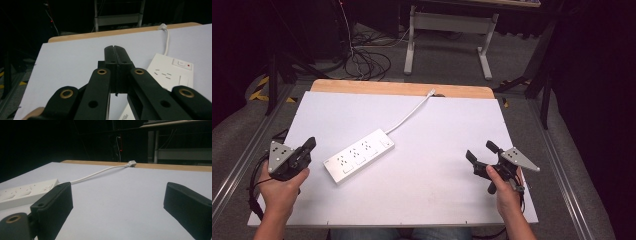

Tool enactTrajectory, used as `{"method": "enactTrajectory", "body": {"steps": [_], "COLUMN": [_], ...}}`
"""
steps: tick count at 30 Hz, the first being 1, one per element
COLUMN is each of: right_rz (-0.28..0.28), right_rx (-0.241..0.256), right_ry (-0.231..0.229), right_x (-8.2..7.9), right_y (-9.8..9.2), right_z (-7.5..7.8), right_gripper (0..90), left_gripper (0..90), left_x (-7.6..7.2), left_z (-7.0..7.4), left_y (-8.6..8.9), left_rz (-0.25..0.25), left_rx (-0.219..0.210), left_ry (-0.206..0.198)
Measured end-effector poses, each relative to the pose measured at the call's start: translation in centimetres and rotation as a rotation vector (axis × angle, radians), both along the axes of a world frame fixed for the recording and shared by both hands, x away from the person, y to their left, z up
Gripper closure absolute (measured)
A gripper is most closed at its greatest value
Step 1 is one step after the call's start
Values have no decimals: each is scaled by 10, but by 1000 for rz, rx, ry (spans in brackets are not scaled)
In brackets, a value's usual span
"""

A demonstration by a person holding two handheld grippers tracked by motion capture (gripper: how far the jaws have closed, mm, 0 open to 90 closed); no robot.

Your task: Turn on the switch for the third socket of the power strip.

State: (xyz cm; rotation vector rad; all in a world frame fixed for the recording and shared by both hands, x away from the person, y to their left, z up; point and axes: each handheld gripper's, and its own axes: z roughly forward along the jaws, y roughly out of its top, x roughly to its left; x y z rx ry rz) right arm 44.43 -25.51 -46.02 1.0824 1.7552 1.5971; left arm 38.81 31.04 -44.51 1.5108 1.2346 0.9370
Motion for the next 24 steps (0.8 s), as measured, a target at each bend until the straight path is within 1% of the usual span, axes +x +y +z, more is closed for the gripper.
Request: {"method": "enactTrajectory", "body": {"steps": [2,5,9,13,16,18,20,24], "right_rz": [0,4,6,9,11,11,11,14], "right_rx": [0,-1,0,0,0,1,1,-2], "right_ry": [1,-1,1,1,1,1,1,-1], "right_x": [0,1,2,2,3,3,3,4], "right_y": [1,1,2,3,4,4,4,5], "right_z": [0,0,0,0,0,0,0,0], "right_gripper": [91,91,91,91,91,91,91,91], "left_gripper": [864,821,777,676,633,630,613,516], "left_x": [0,-1,-3,-3,-3,-4,-5,-5], "left_z": [0,0,0,0,0,1,1,1], "left_y": [2,2,2,2,2,3,3,3], "left_rz": [16,28,36,61,72,74,77,78], "left_rx": [-6,-3,1,6,1,1,4,-1], "left_ry": [5,5,-9,-13,-16,-19,-13,-19]}}
